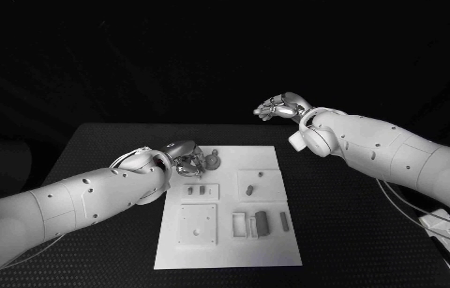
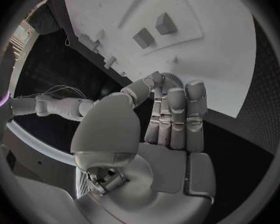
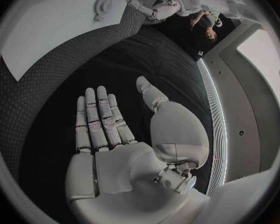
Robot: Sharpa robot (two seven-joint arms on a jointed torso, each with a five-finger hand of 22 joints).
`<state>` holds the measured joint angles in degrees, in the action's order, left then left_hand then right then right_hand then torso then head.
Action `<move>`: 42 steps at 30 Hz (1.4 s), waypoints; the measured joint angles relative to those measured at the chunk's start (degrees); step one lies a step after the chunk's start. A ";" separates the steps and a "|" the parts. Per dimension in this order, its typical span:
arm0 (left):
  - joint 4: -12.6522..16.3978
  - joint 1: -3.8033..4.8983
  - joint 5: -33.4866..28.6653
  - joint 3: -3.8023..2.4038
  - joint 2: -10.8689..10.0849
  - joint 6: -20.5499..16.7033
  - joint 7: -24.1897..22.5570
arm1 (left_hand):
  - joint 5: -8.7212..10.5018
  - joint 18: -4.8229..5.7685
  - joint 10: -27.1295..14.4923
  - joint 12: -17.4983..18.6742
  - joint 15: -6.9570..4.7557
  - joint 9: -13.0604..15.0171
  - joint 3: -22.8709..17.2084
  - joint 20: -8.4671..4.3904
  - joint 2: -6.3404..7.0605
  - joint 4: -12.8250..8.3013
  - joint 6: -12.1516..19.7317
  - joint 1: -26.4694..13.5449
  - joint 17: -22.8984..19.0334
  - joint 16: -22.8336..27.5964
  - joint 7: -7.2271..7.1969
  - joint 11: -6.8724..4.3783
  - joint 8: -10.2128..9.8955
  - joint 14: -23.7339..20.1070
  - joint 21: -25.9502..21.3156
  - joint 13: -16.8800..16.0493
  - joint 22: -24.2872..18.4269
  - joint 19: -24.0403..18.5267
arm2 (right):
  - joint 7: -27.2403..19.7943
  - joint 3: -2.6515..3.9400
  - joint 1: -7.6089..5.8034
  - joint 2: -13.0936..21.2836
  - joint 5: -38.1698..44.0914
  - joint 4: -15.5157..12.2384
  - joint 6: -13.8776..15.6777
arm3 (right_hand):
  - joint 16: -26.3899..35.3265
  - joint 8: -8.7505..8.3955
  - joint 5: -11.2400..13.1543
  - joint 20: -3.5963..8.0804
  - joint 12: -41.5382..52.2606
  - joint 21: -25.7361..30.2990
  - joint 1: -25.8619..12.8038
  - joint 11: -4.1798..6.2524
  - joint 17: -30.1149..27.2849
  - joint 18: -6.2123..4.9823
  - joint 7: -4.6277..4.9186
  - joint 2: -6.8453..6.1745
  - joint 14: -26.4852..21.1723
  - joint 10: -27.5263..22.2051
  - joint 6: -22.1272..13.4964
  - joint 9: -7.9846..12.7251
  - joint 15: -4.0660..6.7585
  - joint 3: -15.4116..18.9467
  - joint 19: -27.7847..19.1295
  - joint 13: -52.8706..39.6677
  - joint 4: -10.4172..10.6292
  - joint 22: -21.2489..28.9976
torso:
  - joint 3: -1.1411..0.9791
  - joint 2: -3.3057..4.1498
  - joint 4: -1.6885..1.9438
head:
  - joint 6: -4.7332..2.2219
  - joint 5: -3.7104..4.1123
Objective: Assemble the parts on the task board
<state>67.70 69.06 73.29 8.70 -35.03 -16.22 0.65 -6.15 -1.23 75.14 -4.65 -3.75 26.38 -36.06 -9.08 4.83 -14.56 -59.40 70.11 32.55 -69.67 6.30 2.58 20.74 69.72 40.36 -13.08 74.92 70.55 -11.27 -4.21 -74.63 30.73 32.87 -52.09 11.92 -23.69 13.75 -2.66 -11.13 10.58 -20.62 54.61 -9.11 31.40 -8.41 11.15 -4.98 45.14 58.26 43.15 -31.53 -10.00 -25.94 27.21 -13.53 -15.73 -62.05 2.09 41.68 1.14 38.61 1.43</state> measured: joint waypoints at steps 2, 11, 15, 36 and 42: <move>0.00 0.00 -0.19 0.01 -0.27 0.85 0.02 | 0.00 0.00 0.10 0.00 0.01 0.00 0.00 0.00 -0.01 0.00 0.05 -0.01 0.00 0.00 -0.04 0.10 -0.02 0.00 0.00 0.02 0.00 0.00 | 0.00 0.00 0.00 0.00 0.00 -0.02 0.00 | 0.00 0.00 0.00 0.00 0.00 0.00 0.00 0.00 0.00 0.00 0.00 0.00 0.00 0.00 0.00 0.00 0.00 0.00 0.00 0.06 0.00 -0.01 | 0.00 0.01 0.00 | 0.05 0.08; -0.10 0.00 -0.71 0.02 -1.28 3.86 0.19 | 0.06 0.00 0.20 0.01 0.10 0.04 0.06 0.10 -0.31 -0.06 0.19 -0.32 -0.05 0.00 0.00 0.19 -0.18 0.08 0.00 0.05 -0.01 0.09 | 0.00 0.00 0.00 0.09 -0.02 -0.04 0.00 | 0.00 0.00 0.00 0.00 0.00 0.00 0.00 0.00 0.05 0.00 0.00 0.00 0.00 0.00 0.00 -0.01 0.00 0.00 0.00 0.05 0.00 0.00 | 0.00 0.02 -0.05 | 0.22 0.20; -0.07 0.00 -0.87 0.03 -1.37 4.54 0.20 | -0.05 -0.01 0.20 0.06 0.10 0.09 0.08 0.10 -0.31 -0.07 0.25 -0.32 -0.05 0.00 -0.05 0.19 -0.29 0.08 0.00 0.01 -0.01 0.09 | 0.01 0.00 0.00 0.09 -0.03 -0.04 0.00 | 0.00 0.00 0.00 0.00 0.00 0.00 0.00 0.00 0.05 0.00 0.00 0.00 0.00 0.00 0.00 0.00 0.00 0.00 0.00 0.11 0.00 0.00 | 0.00 0.02 -0.07 | 0.30 0.20; -1.09 0.00 -0.58 0.03 -0.76 4.68 0.04 | -0.04 -0.03 0.19 0.28 -0.02 0.08 0.00 0.21 -0.23 -0.30 0.15 -0.38 -0.04 -0.22 0.07 0.18 -0.16 0.23 0.00 -0.02 -0.02 0.19 | 0.01 0.00 0.00 0.05 -0.05 -0.04 0.00 | 0.00 0.00 0.00 0.00 0.00 0.00 0.00 0.00 0.09 0.00 0.00 0.00 0.00 0.00 0.00 0.04 0.00 0.00 0.00 0.16 0.00 -0.04 | -0.04 0.05 -0.12 | 0.24 0.13; -1.49 0.02 -0.55 0.02 -0.23 4.63 0.00 | -0.01 -0.03 0.18 0.28 -0.02 0.08 0.00 0.22 -0.24 -0.31 0.24 -0.36 -0.04 -0.22 0.15 0.18 -0.29 0.23 0.00 -0.09 -0.02 0.20 | 0.01 0.00 0.00 0.05 -0.05 -0.04 -0.01 | 0.00 0.00 0.00 0.00 0.00 0.00 0.00 0.00 0.08 0.00 0.00 0.00 0.00 0.00 0.00 0.04 0.00 0.00 0.00 0.16 0.00 -0.04 | -0.03 0.04 -0.10 | 0.23 0.30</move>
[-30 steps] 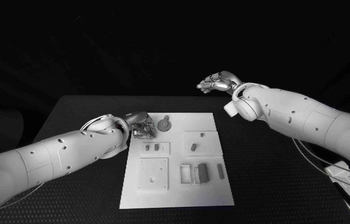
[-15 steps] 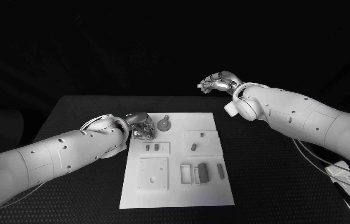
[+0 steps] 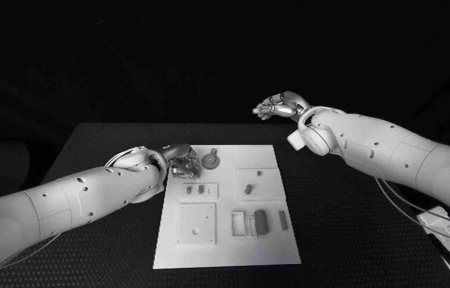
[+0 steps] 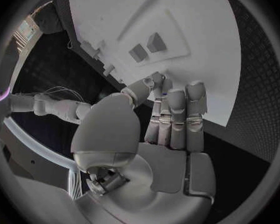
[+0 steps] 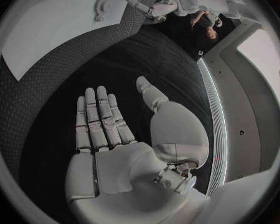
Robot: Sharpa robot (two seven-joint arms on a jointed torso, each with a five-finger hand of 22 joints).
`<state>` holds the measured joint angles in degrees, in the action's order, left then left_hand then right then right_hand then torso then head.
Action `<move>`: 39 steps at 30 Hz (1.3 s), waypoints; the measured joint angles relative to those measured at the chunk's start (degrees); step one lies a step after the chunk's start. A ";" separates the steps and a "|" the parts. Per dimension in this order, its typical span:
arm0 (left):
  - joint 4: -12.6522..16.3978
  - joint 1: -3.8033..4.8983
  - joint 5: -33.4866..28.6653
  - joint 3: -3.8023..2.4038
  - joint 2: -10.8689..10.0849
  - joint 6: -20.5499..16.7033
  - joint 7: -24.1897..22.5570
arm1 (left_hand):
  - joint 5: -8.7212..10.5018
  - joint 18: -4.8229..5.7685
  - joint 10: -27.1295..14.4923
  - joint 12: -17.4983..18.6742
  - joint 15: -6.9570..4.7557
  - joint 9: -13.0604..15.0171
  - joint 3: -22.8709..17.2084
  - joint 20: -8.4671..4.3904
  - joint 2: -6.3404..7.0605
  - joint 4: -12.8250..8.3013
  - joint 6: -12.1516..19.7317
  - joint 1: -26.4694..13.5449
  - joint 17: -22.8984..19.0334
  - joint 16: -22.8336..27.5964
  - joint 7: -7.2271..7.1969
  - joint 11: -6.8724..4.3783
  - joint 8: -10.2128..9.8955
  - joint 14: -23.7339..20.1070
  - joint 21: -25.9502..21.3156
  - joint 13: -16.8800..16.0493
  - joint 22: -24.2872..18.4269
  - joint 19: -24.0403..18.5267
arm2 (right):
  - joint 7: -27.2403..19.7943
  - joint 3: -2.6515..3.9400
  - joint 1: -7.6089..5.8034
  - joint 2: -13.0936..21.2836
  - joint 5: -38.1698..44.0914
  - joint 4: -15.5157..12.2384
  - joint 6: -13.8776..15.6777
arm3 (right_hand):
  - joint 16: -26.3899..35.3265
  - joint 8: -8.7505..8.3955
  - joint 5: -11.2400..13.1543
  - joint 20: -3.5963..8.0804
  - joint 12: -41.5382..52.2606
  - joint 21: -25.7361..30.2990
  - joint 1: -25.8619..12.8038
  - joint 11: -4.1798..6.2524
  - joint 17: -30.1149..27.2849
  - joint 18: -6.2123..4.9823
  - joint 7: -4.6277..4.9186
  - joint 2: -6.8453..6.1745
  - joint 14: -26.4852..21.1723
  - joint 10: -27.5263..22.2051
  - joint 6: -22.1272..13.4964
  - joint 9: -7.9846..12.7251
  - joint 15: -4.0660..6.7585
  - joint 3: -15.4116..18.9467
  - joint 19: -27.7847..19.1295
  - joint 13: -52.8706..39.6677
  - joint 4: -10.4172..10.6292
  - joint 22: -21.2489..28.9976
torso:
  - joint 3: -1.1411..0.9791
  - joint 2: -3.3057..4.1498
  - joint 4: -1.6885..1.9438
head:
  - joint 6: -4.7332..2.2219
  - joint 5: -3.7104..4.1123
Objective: Assemble the parts on the task board
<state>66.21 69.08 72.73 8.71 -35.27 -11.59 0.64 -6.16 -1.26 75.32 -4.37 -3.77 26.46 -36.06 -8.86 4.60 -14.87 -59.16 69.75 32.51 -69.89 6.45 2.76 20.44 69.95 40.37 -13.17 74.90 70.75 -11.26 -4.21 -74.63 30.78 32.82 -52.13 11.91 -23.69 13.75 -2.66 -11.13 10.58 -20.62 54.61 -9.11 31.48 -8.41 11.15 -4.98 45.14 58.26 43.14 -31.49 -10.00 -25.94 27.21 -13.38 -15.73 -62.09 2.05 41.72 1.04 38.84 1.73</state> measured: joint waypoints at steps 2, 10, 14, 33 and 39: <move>-0.15 0.02 0.06 -0.01 0.19 0.00 -0.01 | 0.00 -0.01 0.00 0.00 0.02 0.00 0.00 0.00 0.00 0.00 0.00 0.01 0.00 0.00 0.00 0.00 -0.10 0.02 0.00 -0.02 0.00 0.00 | 0.00 0.00 0.00 -0.01 0.00 0.00 0.00 | 0.00 0.00 0.00 0.00 0.00 0.00 0.00 0.00 0.00 0.00 0.00 0.00 0.00 0.00 0.00 0.00 0.00 0.00 0.00 0.00 0.00 0.00 | 0.00 0.00 0.00 | 0.00 0.02; -0.38 0.04 0.78 0.00 0.49 0.09 -0.01 | 0.01 -0.01 -0.01 0.00 0.09 0.01 0.01 0.09 -0.12 -0.01 0.02 0.21 0.00 0.00 -0.01 -0.01 0.08 0.08 0.00 -0.04 0.04 0.08 | 0.00 0.00 0.00 -0.01 -0.01 0.00 -0.01 | 0.00 0.00 0.00 0.00 0.00 0.00 0.00 0.00 0.01 0.00 0.00 0.00 0.00 0.00 0.00 0.00 0.00 0.00 0.00 0.05 0.00 0.01 | -0.01 -0.01 -0.02 | 0.12 -0.06; -0.36 0.07 1.18 -0.01 0.53 0.30 -0.01 | 0.02 -0.01 -0.02 0.07 0.10 0.01 -0.05 -0.04 -0.25 -0.20 0.05 0.21 0.00 0.00 -0.02 -0.02 0.08 0.08 0.00 -0.02 0.04 -0.05 | 0.00 0.00 0.00 0.01 -0.01 0.00 -0.01 | 0.00 0.00 0.00 0.00 0.00 0.00 0.00 0.00 0.05 0.00 0.00 0.00 0.00 0.00 0.00 -0.01 0.00 0.00 0.00 0.05 0.00 0.00 | -0.03 -0.01 -0.02 | 0.21 -0.02; -0.21 0.15 2.70 -0.03 0.40 2.02 0.12 | -0.22 -0.07 0.11 0.22 0.12 0.27 -0.19 -0.03 -0.42 -0.50 0.02 0.17 0.01 0.00 -0.25 -0.31 0.04 0.08 0.00 -0.13 0.03 -0.24 | 0.00 0.00 0.00 0.06 -0.02 -0.02 -0.05 | 0.00 0.00 0.00 0.00 0.00 0.00 0.00 0.00 0.09 0.00 0.00 0.00 0.00 0.00 0.00 -0.01 0.00 0.00 0.00 0.15 0.00 -0.04 | 0.00 -0.02 0.05 | 0.41 0.04; -0.27 0.15 2.80 -0.03 0.42 2.00 0.10 | -0.22 -0.09 0.11 0.22 0.12 0.21 -0.18 -0.02 -0.41 -0.50 -0.01 0.18 0.01 0.00 -0.21 -0.32 0.01 0.09 0.00 -0.13 0.02 -0.24 | 0.00 0.00 0.00 0.06 -0.02 -0.02 -0.06 | 0.00 0.00 0.00 0.00 0.00 0.00 0.00 0.00 0.09 0.00 0.00 0.00 0.00 0.00 0.00 -0.01 0.00 0.00 0.00 0.15 0.00 -0.09 | 0.03 -0.02 0.05 | 0.39 -0.02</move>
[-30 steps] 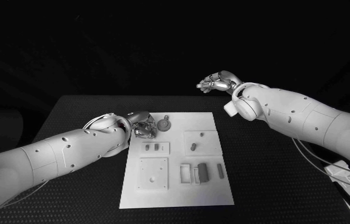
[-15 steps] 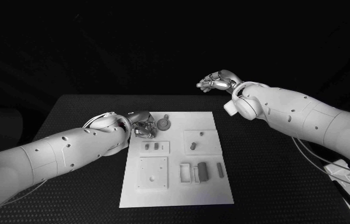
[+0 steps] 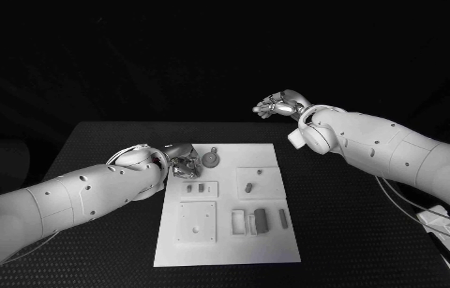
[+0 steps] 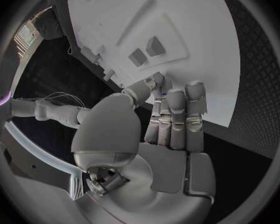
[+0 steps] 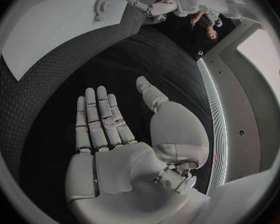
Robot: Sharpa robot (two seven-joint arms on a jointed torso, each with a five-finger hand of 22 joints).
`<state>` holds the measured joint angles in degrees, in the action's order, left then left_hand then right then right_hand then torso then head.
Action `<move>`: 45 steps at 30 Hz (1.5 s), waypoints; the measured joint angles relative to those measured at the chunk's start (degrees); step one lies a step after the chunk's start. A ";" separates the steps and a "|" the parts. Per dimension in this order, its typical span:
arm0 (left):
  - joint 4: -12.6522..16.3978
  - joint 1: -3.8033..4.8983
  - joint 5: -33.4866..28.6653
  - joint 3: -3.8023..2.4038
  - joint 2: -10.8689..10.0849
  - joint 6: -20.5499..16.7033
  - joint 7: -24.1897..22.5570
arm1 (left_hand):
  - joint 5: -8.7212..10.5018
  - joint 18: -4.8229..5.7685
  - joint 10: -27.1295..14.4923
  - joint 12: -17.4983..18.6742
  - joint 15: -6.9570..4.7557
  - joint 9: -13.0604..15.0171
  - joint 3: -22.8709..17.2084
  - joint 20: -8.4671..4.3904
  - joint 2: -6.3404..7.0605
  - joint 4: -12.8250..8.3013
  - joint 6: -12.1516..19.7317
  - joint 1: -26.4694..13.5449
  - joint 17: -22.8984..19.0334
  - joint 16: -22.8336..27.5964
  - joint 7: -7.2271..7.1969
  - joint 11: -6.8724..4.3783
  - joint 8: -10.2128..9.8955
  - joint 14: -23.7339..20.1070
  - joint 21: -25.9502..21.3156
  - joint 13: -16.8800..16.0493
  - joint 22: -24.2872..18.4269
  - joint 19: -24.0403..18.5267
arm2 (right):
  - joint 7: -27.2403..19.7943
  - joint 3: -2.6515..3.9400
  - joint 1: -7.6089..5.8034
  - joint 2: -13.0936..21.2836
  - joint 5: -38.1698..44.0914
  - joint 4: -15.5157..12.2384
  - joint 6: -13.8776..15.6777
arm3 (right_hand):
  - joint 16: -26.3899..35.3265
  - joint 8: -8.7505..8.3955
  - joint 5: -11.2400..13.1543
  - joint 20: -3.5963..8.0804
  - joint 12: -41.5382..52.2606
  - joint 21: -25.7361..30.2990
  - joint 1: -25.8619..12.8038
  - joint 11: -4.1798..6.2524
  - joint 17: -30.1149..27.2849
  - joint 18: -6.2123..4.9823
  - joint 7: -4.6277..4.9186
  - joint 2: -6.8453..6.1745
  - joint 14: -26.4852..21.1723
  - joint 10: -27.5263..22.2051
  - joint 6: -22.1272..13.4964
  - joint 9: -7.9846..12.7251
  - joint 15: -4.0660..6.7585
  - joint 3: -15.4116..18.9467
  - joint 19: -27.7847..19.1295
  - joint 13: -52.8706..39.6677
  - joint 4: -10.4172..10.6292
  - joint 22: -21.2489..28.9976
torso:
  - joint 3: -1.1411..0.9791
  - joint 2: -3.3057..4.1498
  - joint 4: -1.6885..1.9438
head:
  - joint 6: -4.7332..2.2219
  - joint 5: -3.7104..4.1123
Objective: Assemble the parts on the task board
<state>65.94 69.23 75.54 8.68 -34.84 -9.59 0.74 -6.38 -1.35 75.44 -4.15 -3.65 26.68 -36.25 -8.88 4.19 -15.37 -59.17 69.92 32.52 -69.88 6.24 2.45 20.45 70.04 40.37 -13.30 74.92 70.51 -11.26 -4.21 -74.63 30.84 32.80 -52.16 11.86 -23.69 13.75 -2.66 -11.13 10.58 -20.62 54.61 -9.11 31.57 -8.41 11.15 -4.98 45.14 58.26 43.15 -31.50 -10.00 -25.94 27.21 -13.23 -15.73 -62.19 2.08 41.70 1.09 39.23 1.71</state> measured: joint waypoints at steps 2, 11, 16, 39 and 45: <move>-0.05 0.00 0.02 0.01 0.04 -0.01 0.00 | 0.00 0.00 0.00 0.00 0.00 0.00 0.00 0.00 0.00 0.00 0.00 0.00 0.00 0.00 0.00 0.00 -0.04 0.00 0.00 0.00 0.00 0.00 | 0.00 0.00 0.00 0.00 0.00 0.00 -0.01 | 0.00 0.00 0.00 0.00 0.00 0.00 0.00 0.00 0.00 0.00 0.00 0.00 0.00 0.00 0.00 0.00 0.00 0.00 0.00 0.00 0.00 0.00 | -0.01 0.00 -0.01 | -0.01 -0.02; -0.41 -0.01 0.13 0.07 0.43 -0.03 -0.04 | 0.01 0.00 0.00 -0.01 0.00 0.08 0.00 0.01 0.05 0.00 -0.01 0.04 0.00 0.00 0.01 0.00 -0.10 0.00 0.00 -0.14 -0.01 0.00 | 0.00 0.00 0.00 -0.04 0.00 0.00 -0.06 | 0.00 0.00 0.00 0.00 0.00 0.00 0.00 0.00 -0.01 0.00 0.00 0.00 0.00 0.00 0.00 0.05 0.00 0.00 0.00 0.00 0.00 0.01 | -0.04 0.01 -0.04 | -0.02 -0.05; -0.45 -0.02 0.18 0.06 0.42 0.01 -0.07 | 0.02 0.01 0.00 -0.02 0.00 0.12 -0.09 -0.21 0.13 0.09 -0.02 0.11 0.00 0.00 0.02 0.00 -0.12 0.00 0.00 -0.11 -0.01 -0.22 | 0.00 0.00 0.01 -0.01 0.00 0.00 -0.09 | 0.01 0.00 0.00 0.00 0.00 0.00 0.00 0.00 -0.01 -0.01 0.00 0.00 0.00 0.00 0.00 0.05 0.00 0.00 0.00 0.00 0.00 0.01 | -0.05 0.01 -0.10 | 0.04 -0.06; -0.66 -0.33 -0.29 0.33 0.28 -0.40 -0.32 | -0.44 0.03 -1.69 0.17 0.67 -0.75 -0.07 0.08 0.36 -0.36 4.06 -0.28 -0.05 0.00 1.31 0.89 -2.35 -1.17 -1.11 -0.02 -0.02 -1.13 | 0.00 0.00 0.01 -0.01 -0.02 0.01 -0.18 | 0.22 0.00 0.00 0.00 0.08 0.22 0.00 0.00 0.03 0.00 0.00 0.00 0.00 0.00 0.00 0.04 0.00 0.00 0.00 0.11 0.00 -0.04 | -0.03 0.01 -0.04 | 0.09 -0.01; -0.71 -0.45 -0.67 0.36 0.26 -0.71 -0.32 | -0.09 0.02 -2.16 -0.46 0.79 -1.44 -0.07 0.08 0.94 -0.36 7.01 0.03 -0.04 0.00 0.80 1.16 -3.86 -1.45 -1.34 -0.37 0.02 -1.13 | 0.00 0.00 0.01 -0.01 -0.02 0.02 -0.20 | 0.21 0.00 0.00 0.00 0.22 0.22 0.00 0.00 0.07 0.00 0.00 0.00 0.00 0.00 0.00 0.04 0.00 0.00 0.00 0.17 0.00 -0.03 | -0.03 0.01 -0.04 | 0.08 -0.01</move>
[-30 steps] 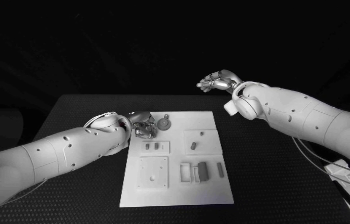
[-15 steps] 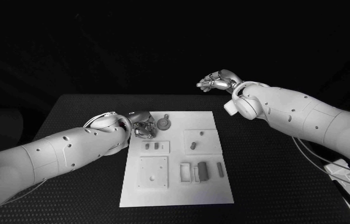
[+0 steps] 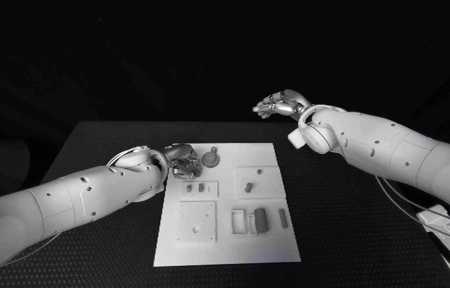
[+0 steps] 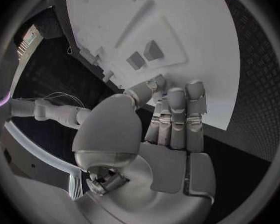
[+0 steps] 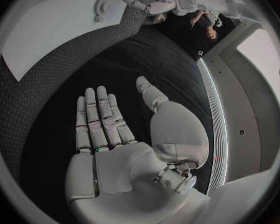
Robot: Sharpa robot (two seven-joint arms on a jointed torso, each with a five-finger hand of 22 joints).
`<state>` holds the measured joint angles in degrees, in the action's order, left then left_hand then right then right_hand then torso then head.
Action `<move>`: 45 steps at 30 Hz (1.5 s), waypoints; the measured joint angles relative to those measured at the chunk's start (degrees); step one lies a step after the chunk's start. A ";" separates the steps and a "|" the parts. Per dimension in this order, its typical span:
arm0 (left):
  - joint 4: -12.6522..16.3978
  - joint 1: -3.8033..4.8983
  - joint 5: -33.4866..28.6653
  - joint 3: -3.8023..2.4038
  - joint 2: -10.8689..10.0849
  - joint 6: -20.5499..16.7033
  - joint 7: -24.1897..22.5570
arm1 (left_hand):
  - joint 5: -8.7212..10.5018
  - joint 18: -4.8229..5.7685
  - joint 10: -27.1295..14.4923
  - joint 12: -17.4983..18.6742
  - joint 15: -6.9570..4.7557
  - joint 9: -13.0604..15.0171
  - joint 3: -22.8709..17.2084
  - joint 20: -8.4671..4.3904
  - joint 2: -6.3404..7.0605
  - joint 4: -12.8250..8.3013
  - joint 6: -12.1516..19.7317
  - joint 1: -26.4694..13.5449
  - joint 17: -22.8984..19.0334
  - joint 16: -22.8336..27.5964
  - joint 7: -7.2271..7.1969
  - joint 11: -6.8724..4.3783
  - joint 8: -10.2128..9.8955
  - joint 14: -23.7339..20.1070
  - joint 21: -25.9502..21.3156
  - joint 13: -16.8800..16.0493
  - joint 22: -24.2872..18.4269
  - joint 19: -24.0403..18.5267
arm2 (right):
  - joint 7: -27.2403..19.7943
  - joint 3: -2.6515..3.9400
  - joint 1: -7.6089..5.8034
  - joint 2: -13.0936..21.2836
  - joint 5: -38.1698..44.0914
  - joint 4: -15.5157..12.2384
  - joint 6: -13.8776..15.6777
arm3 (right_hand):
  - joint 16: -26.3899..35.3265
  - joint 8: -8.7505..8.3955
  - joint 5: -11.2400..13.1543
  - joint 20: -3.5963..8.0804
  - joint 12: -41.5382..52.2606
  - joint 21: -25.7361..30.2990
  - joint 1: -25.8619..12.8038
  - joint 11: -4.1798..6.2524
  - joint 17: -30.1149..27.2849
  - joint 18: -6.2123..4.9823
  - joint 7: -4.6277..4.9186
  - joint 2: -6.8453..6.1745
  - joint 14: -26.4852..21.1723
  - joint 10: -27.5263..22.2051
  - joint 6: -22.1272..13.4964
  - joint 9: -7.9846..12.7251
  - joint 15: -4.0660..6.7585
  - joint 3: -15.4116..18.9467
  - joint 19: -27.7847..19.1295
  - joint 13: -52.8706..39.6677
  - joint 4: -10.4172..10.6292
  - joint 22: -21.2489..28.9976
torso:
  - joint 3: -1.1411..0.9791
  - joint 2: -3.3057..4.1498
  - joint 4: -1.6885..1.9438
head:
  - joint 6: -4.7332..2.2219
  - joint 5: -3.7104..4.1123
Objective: Assemble the parts on the task board
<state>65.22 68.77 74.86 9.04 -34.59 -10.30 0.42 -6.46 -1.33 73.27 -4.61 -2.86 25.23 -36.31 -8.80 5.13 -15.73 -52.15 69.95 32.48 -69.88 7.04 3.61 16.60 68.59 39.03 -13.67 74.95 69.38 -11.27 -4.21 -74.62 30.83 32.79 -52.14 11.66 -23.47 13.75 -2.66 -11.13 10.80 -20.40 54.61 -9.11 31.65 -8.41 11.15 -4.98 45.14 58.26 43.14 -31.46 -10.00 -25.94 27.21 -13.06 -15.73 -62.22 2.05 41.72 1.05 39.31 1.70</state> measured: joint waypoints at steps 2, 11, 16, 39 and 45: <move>-0.03 0.01 -0.10 -0.01 -0.02 -0.09 0.02 | 0.09 0.00 -0.01 0.00 0.00 -0.03 0.00 0.00 0.00 0.00 0.17 0.00 0.00 0.00 0.01 0.00 0.00 0.00 0.00 -0.05 0.00 0.00 | 0.00 0.00 0.00 0.00 0.00 0.01 -0.01 | 0.00 0.00 0.00 0.00 0.00 0.00 0.00 0.00 0.00 0.00 0.00 0.00 0.00 0.00 0.00 0.00 0.00 0.00 0.00 0.00 0.00 0.00 | 0.00 0.00 -0.01 | 0.00 0.01; -0.05 0.02 -0.31 -0.02 -0.17 -0.28 0.04 | 0.09 0.00 -0.02 0.00 0.00 -0.03 0.00 0.01 0.00 0.00 0.16 0.00 0.00 0.00 0.01 0.00 0.00 0.00 0.00 -0.11 -0.01 -0.01 | 0.00 0.00 0.00 0.02 0.00 0.01 -0.04 | 0.00 0.00 0.00 0.00 0.00 0.00 0.00 0.00 -0.01 0.00 0.00 0.00 0.00 0.00 0.00 0.05 0.00 0.00 0.00 0.05 0.00 -0.05 | -0.03 0.00 -0.03 | 0.05 0.03; -0.04 0.02 -0.36 -0.02 -0.44 -0.29 0.10 | 0.09 -0.01 -0.03 -0.23 0.00 -0.02 0.00 0.10 0.00 0.00 0.16 0.00 0.00 0.00 0.01 -0.03 0.00 0.00 0.00 -0.20 -0.01 -0.09 | 0.00 0.00 0.00 0.06 0.00 0.04 -0.04 | 0.00 0.00 0.00 0.00 0.00 0.00 0.00 0.00 0.01 0.00 0.00 0.00 0.00 0.00 0.00 0.05 0.00 0.00 0.00 0.05 0.00 -0.05 | -0.03 0.00 -0.03 | 0.08 0.03; -0.46 0.22 -10.04 -0.20 -4.37 -2.61 -0.23 | 0.09 -0.18 -1.57 -0.94 0.64 0.23 -0.22 1.33 1.04 1.69 -1.21 -1.46 -2.02 3.65 1.51 0.55 0.89 -4.94 -4.05 -0.95 -0.21 -4.50 | 1.31 -0.01 0.67 2.93 7.01 -2.60 -0.66 | -0.59 0.87 0.00 0.02 0.93 -0.24 5.83 0.16 1.05 0.00 0.00 0.11 2.12 0.58 0.00 0.08 0.63 -1.63 1.77 0.67 -0.76 -0.85 | 0.02 -0.04 0.02 | -0.64 0.34; 1.13 0.94 -22.27 -0.97 -6.26 -4.43 -1.65 | 0.09 -0.42 -3.40 -1.38 2.08 0.40 0.39 2.57 1.51 2.76 -0.36 -3.17 -5.40 10.95 2.36 1.52 0.89 -8.86 -10.32 -1.39 -3.53 -9.27 | 2.41 -0.07 1.15 4.69 15.99 -5.84 -2.52 | -2.61 2.03 0.00 0.40 2.02 -1.76 8.51 1.05 2.16 -0.90 0.18 0.05 6.15 2.08 1.67 -0.30 2.58 -1.98 5.81 0.74 -1.04 -1.08 | -0.03 -0.04 -0.01 | -1.10 0.44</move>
<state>66.36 69.71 52.59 8.07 -40.84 -14.74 -1.22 -6.37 -1.75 69.87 -5.98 -0.79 25.63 -35.92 -6.23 6.65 -12.97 -52.52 66.78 27.08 -58.93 9.40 5.13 17.48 59.73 28.71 -15.07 71.42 60.11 -8.86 -4.28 -73.47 35.53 48.78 -57.98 9.14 -26.08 15.78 -2.66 -10.73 12.83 -22.16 63.12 -8.05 33.81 -9.31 11.33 -4.93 51.29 60.34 44.82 -31.76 -7.43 -27.93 33.02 -12.33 -16.76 -63.30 2.02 41.67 1.05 38.22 2.14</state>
